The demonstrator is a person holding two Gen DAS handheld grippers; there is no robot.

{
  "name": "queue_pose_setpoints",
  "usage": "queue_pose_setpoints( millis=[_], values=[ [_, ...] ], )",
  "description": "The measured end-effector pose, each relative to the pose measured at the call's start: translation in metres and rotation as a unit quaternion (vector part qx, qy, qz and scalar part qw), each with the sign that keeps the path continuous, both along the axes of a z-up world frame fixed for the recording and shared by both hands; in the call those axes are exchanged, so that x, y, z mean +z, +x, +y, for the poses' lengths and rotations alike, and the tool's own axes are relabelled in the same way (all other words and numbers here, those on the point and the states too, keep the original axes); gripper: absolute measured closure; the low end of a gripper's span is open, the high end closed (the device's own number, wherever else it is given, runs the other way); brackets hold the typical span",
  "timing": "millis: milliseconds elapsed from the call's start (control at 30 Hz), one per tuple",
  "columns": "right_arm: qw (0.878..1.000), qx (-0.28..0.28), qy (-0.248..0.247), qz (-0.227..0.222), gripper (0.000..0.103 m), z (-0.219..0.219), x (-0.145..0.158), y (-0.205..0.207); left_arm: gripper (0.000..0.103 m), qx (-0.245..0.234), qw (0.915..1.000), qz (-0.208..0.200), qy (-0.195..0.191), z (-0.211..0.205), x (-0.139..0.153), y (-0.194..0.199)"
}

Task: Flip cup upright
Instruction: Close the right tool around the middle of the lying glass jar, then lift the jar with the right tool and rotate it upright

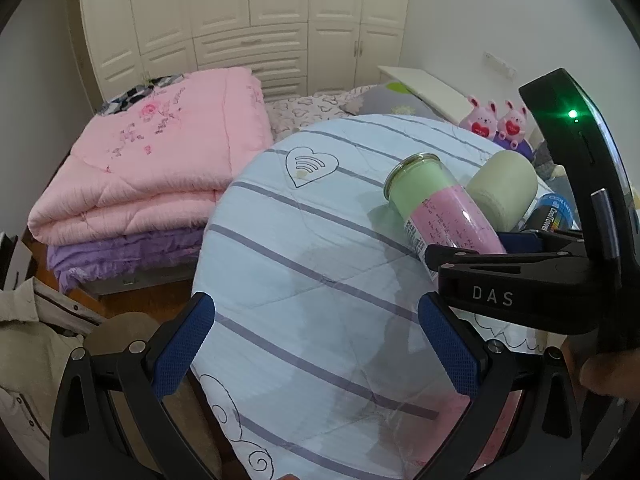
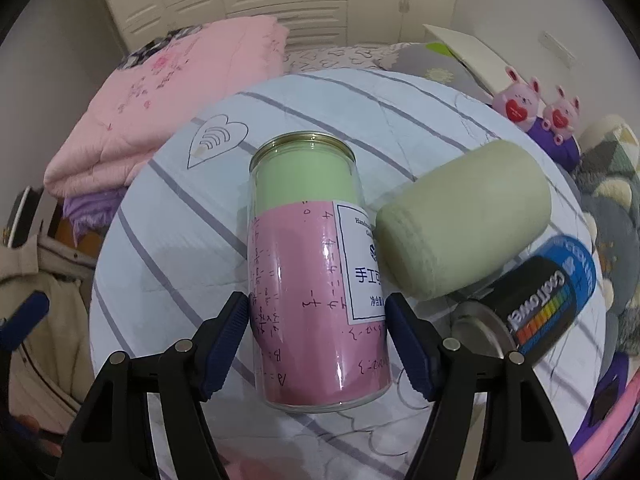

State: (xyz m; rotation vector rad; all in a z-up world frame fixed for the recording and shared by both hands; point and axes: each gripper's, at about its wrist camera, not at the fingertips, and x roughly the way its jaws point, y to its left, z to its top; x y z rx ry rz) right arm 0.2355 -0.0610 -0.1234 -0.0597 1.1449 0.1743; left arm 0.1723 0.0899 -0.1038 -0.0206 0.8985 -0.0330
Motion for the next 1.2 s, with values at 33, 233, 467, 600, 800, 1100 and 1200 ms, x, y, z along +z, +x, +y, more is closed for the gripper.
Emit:
queue_pose_setpoints(
  millis=[33, 233, 467, 600, 800, 1100, 1200],
  values=[
    [1.0, -0.007, 0.009, 0.001, 0.032, -0.001, 0.0, -0.001, 0.0, 0.001, 1.0, -0.001, 0.002, 0.001, -0.001, 0.0],
    [0.994, -0.059, 0.091, 0.022, 0.032, -0.003, -0.001, -0.014, 0.0, 0.003, 0.9999, 0.001, 0.016, 0.009, 0.002, -0.001],
    [0.973, -0.123, 0.187, 0.05, 0.032, -0.003, -0.013, -0.028, 0.0, -0.021, 0.9985, 0.001, 0.052, 0.012, 0.008, -0.007],
    [0.967, -0.137, 0.206, 0.061, 0.031, 0.002, -0.018, -0.029, 0.0, -0.03, 0.9981, 0.007, 0.053, 0.009, 0.008, -0.009],
    [0.968, -0.155, 0.188, 0.061, 0.023, 0.0, -0.013, -0.027, 0.0, -0.036, 0.9983, 0.006, 0.046, 0.004, 0.015, -0.011],
    [0.983, -0.134, 0.111, -0.054, 0.023, -0.012, 0.039, -0.04, 0.0, -0.073, 0.9972, 0.001, 0.01, -0.027, 0.03, 0.001],
    [0.984, -0.131, 0.087, -0.086, 0.023, -0.02, 0.05, -0.039, 0.0, -0.08, 0.9968, 0.006, 0.002, -0.041, 0.028, 0.008]
  ],
)
